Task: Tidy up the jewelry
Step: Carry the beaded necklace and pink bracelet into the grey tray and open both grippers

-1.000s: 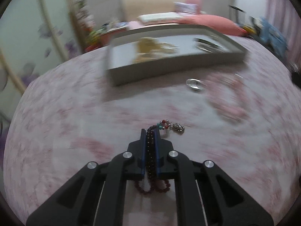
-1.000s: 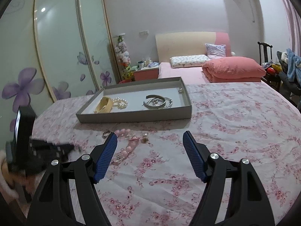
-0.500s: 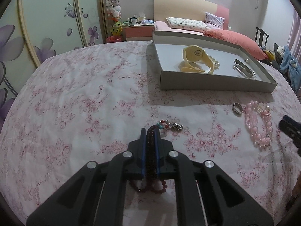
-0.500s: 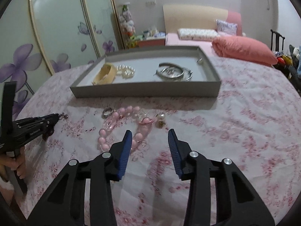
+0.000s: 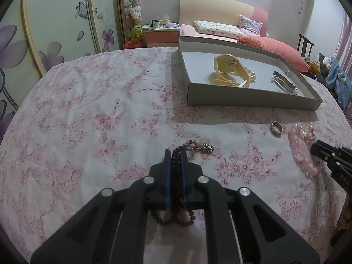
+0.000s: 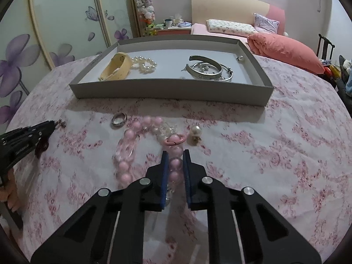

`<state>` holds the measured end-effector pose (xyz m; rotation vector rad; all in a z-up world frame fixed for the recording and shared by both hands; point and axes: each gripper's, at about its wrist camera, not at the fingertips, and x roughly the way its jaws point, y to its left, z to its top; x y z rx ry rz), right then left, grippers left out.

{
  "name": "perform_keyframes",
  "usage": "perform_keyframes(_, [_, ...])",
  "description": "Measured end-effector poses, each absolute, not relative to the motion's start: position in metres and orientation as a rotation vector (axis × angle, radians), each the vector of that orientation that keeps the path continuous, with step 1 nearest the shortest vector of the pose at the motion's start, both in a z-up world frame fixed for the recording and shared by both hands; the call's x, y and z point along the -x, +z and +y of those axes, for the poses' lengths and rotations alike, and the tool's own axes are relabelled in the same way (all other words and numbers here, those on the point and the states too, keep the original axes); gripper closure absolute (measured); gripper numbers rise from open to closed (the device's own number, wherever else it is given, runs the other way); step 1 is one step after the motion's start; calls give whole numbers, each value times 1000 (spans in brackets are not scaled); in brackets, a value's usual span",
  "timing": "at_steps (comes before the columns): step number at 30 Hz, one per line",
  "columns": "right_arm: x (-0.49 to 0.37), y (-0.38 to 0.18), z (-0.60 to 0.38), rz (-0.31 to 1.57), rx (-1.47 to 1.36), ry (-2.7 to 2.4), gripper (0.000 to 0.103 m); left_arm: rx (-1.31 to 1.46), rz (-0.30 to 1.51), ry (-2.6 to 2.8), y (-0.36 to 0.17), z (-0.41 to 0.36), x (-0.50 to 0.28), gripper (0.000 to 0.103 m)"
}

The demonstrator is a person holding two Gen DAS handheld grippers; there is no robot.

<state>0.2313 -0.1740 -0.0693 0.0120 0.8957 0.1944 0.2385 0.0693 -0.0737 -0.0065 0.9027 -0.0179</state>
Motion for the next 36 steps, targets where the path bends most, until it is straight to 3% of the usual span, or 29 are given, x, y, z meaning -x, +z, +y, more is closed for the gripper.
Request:
perform_keyframes(16, [-172, 4, -208, 540, -200, 322, 89, 65, 811, -56, -57, 75, -221, 95])
perform_keyframes(28, [-156, 19, -217, 429, -231, 316, 89, 118, 597, -167, 0, 56, -183, 95])
perform_keyframes(36, [-149, 26, -217, 382, -218, 313, 89, 131, 548, -213, 17, 47, -171, 95])
